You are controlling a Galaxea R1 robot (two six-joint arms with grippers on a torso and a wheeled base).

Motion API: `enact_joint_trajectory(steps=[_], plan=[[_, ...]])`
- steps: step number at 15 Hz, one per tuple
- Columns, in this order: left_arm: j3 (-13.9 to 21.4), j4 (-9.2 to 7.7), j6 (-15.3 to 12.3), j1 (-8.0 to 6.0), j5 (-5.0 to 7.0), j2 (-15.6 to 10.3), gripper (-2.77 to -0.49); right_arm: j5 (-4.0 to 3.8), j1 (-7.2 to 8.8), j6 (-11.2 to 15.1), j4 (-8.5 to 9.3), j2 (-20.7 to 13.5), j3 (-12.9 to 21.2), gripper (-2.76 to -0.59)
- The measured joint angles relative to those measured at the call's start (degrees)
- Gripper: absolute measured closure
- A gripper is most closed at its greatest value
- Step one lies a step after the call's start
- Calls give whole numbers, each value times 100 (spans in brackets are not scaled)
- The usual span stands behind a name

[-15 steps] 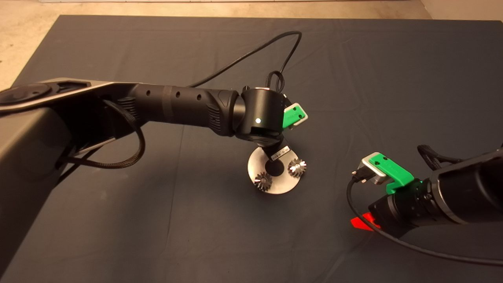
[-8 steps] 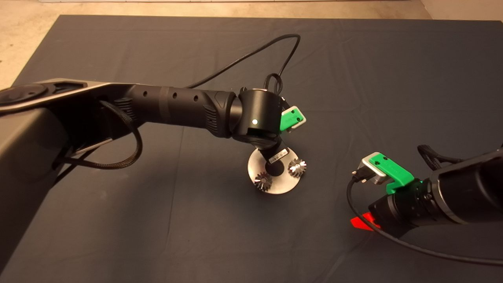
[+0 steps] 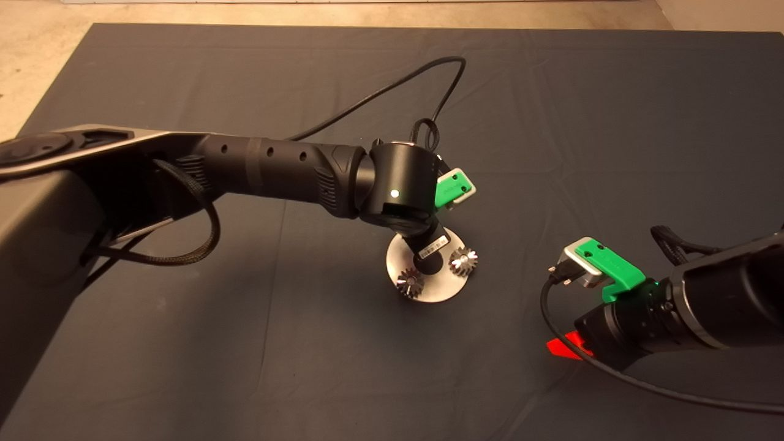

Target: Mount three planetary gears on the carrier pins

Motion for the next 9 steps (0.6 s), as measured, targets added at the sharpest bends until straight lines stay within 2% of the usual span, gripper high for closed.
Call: enact_joint_trajectory(steps=[9], plan=[[-37,-6,1,-4,-22,0,-70,0,0,-1,0,0,0,-202]])
